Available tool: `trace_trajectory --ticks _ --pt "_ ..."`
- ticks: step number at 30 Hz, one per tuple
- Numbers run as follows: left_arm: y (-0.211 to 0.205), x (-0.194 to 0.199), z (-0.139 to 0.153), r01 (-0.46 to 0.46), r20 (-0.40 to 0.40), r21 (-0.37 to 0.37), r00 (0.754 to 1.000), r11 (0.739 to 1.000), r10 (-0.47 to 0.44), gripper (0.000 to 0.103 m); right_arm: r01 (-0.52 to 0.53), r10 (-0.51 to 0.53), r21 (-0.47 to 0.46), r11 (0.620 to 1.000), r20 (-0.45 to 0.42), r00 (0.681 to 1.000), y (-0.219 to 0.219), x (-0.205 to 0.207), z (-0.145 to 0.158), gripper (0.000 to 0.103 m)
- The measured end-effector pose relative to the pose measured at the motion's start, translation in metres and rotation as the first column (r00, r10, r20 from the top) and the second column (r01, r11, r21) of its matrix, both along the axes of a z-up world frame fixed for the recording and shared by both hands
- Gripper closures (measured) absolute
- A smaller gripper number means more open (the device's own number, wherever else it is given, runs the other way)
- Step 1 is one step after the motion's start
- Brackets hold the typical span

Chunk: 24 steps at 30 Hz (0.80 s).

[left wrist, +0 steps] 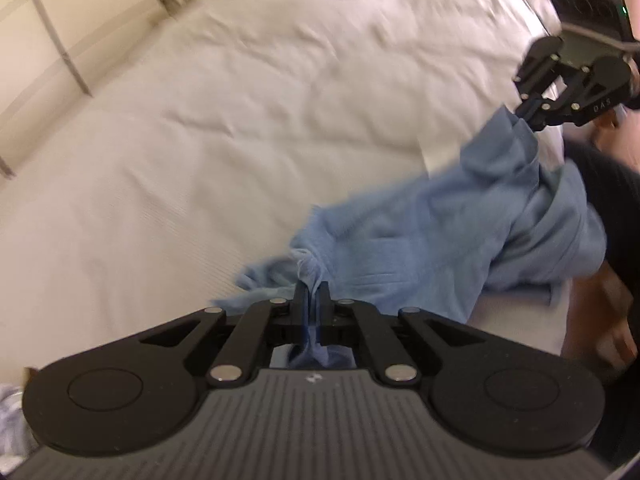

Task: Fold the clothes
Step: 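Lift the T-shirt by its shoulders with both grippers to shake it out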

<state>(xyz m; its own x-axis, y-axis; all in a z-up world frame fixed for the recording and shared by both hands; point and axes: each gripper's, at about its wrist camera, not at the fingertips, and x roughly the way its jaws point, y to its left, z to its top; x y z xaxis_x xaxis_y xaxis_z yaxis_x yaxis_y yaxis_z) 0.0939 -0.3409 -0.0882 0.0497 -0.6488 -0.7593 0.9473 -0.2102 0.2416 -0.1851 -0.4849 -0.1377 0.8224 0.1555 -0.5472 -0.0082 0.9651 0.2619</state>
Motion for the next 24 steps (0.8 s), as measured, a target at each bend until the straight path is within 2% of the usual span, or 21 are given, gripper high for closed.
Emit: trace_trajectory --ticks 2,5,8,11,14,18,20,24 --pt "0.013 -0.004 0.025 -0.043 0.011 -0.098 0.999 0.994 0.044 0.103 0.042 -0.041 -0.042 0.998 0.033 0.999 -0.001 -0.012 0.018 0.101" --pt "0.031 -0.014 0.066 -0.099 0.017 -0.249 0.994 0.963 0.107 0.103 0.134 -0.122 -0.124 0.983 0.098 0.988 -0.001 -0.025 0.051 0.101" --pt "0.049 -0.034 0.105 -0.121 0.034 -0.394 0.989 0.911 0.146 0.103 0.245 -0.208 -0.209 0.947 0.183 0.961 -0.002 -0.039 0.094 0.101" --pt "0.067 -0.061 0.137 -0.129 0.054 -0.523 0.981 0.842 0.184 0.103 0.34 -0.264 -0.294 0.893 0.27 0.926 0.009 -0.054 0.132 0.102" --pt "0.078 -0.085 0.159 -0.118 0.07 -0.598 0.978 0.793 0.198 0.103 0.429 -0.299 -0.367 0.825 0.36 0.884 0.023 -0.067 0.166 0.103" --pt "0.084 -0.109 0.174 -0.093 0.103 -0.638 0.973 0.765 0.205 0.102 0.509 -0.316 -0.396 0.764 0.459 0.831 0.038 -0.083 0.2 0.103" --pt "0.086 -0.115 0.178 -0.091 0.105 -0.65 0.973 0.755 0.208 0.102 0.536 -0.318 -0.392 0.747 0.497 0.807 0.043 -0.085 0.211 0.103" --pt "0.088 -0.126 0.191 -0.117 0.089 -0.692 0.965 0.712 0.246 0.102 0.581 -0.298 -0.42 0.697 0.568 0.767 0.052 -0.096 0.235 0.103"
